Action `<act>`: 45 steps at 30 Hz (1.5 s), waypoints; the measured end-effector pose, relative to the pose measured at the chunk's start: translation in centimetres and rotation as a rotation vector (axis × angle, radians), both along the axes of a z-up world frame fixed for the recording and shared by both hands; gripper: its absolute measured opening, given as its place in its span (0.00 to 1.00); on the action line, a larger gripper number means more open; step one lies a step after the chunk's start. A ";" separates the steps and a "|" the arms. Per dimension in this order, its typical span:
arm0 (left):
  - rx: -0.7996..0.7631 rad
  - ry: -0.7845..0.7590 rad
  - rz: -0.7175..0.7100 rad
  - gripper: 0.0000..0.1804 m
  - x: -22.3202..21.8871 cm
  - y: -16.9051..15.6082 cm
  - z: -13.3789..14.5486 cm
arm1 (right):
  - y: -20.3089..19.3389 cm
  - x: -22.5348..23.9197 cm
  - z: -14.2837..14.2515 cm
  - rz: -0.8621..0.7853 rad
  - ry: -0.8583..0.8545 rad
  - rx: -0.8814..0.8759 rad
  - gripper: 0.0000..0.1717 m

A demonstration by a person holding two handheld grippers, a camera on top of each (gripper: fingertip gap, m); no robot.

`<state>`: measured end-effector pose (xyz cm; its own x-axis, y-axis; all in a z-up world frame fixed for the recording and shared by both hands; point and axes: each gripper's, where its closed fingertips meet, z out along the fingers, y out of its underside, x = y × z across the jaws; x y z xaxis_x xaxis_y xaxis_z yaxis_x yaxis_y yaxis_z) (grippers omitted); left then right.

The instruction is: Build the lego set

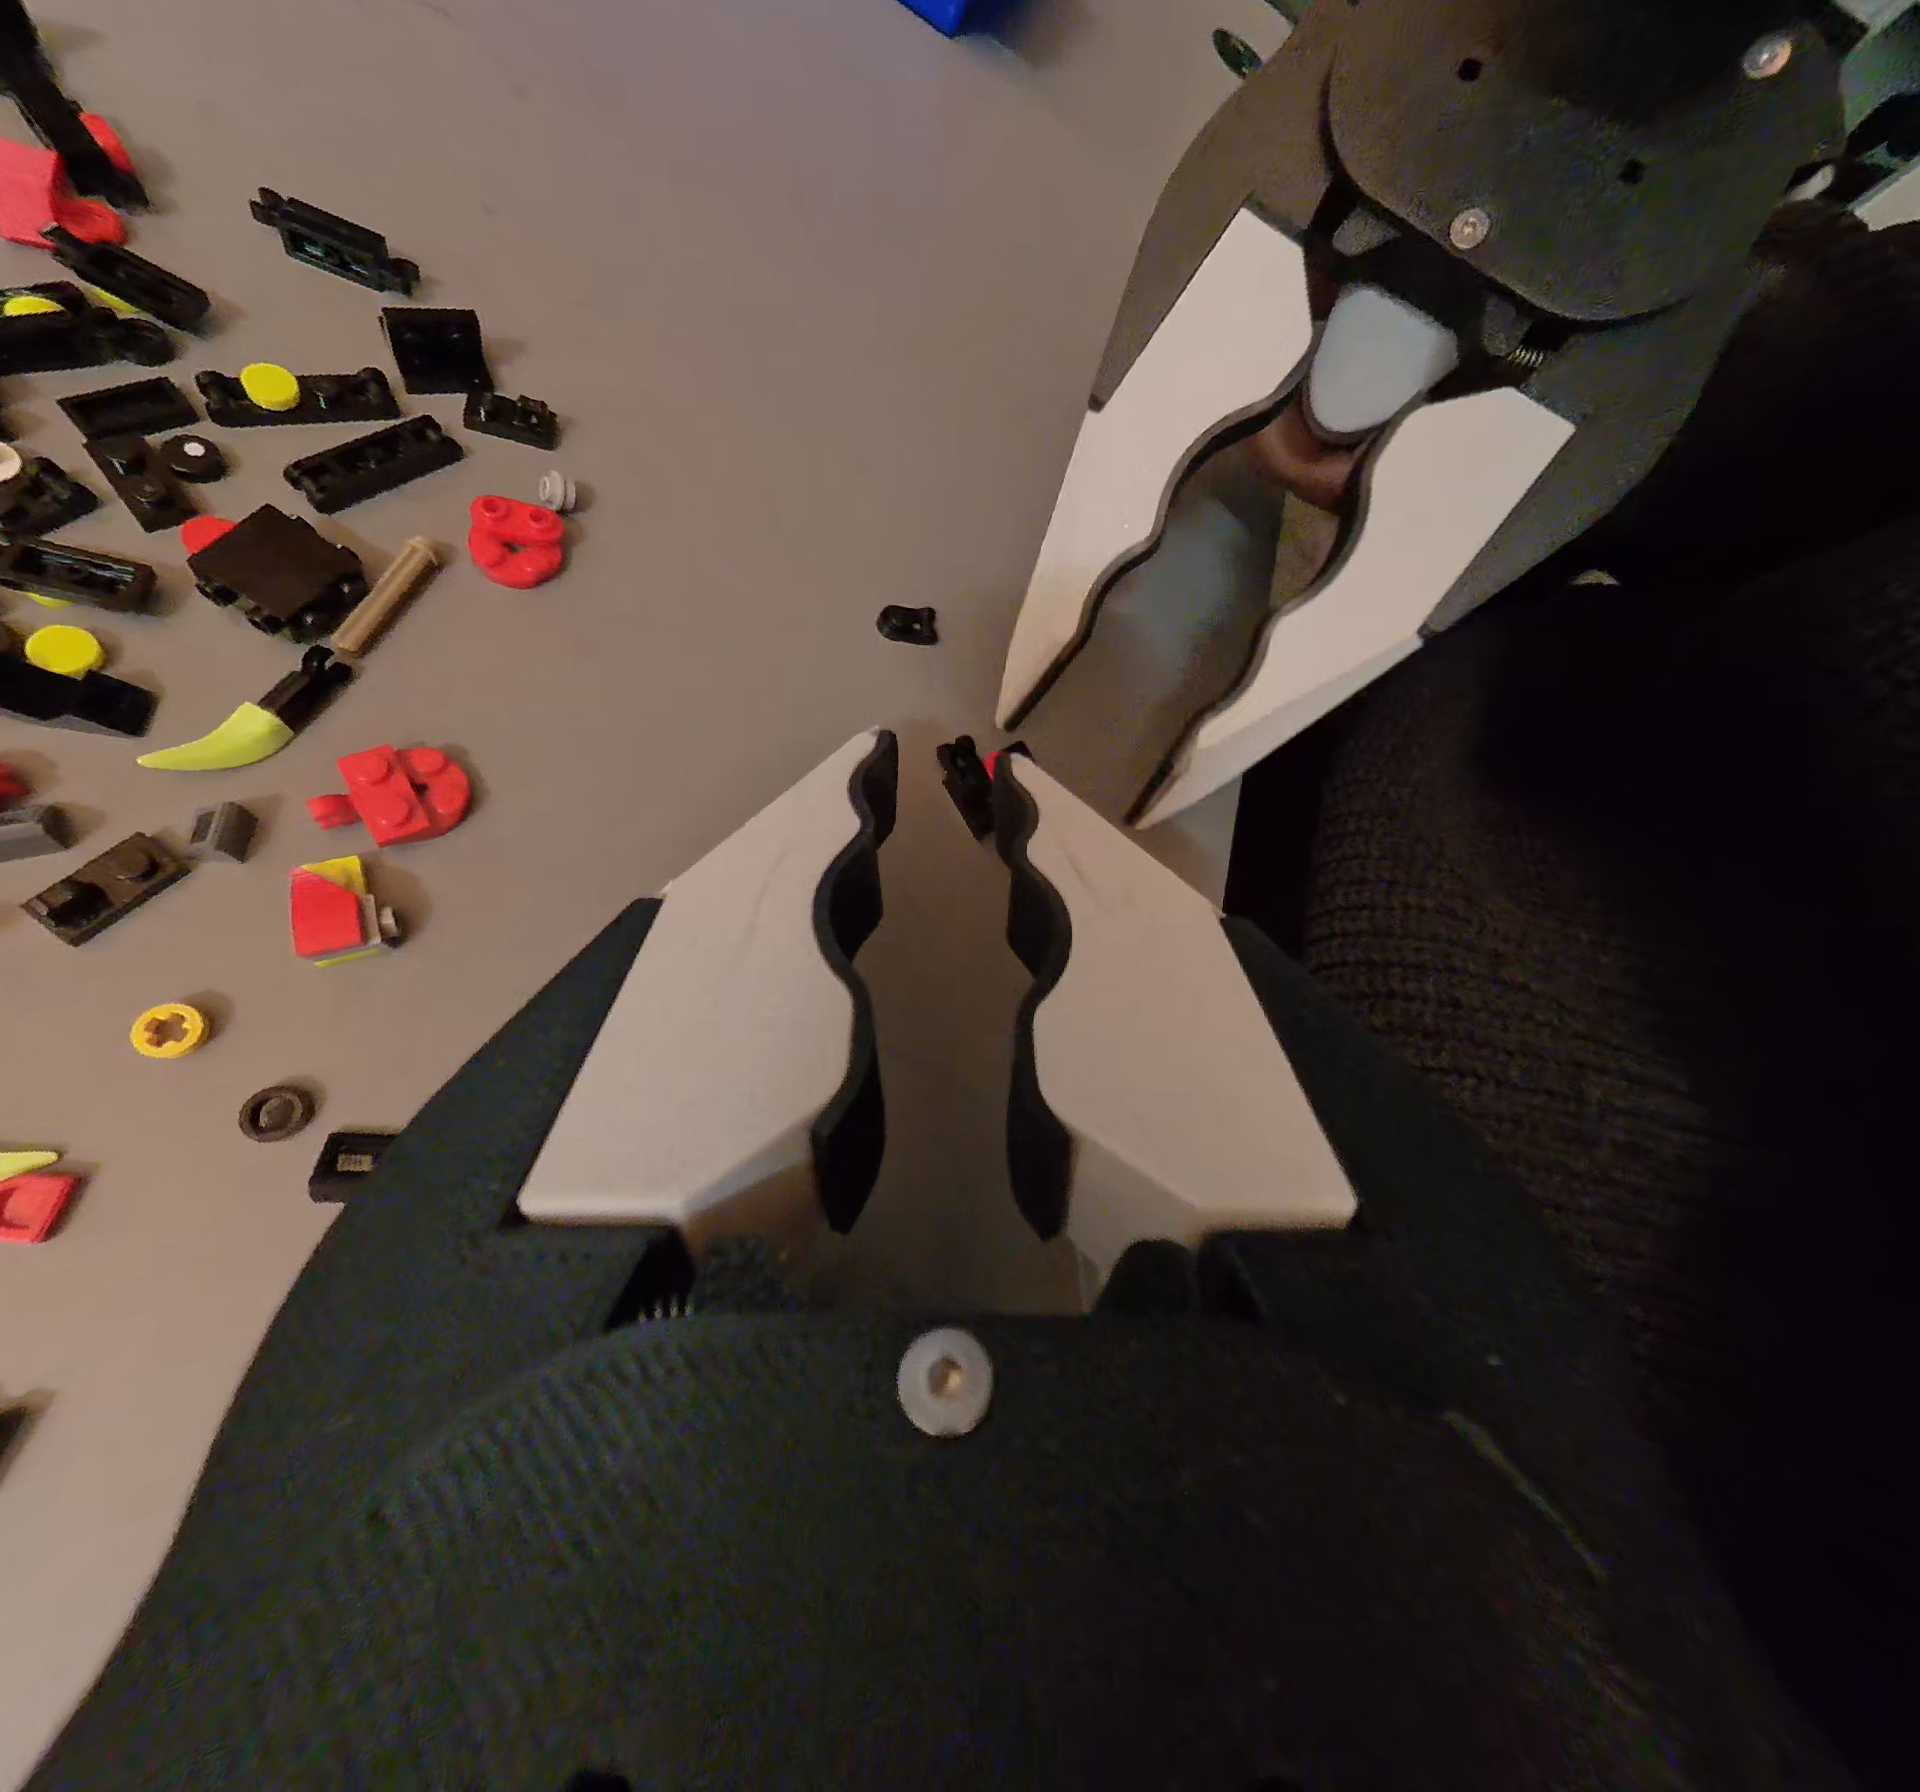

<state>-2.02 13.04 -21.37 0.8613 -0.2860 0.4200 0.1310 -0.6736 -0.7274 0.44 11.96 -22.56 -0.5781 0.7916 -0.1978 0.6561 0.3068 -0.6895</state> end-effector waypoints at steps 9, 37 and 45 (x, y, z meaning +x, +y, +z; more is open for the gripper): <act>-0.009 0.001 -0.009 0.09 0.3 0.0 -0.2 | 4.3 -2.6 -0.5 -0.094 0.165 0.446 0.12; -0.098 0.064 -0.025 0.12 1.0 0.0 -2.3 | 5.2 -1.7 -1.5 -0.283 -0.045 0.111 0.04; -0.094 0.055 -0.035 0.12 1.2 -0.2 -2.1 | 5.2 -1.8 -1.3 -0.272 -0.034 0.108 0.04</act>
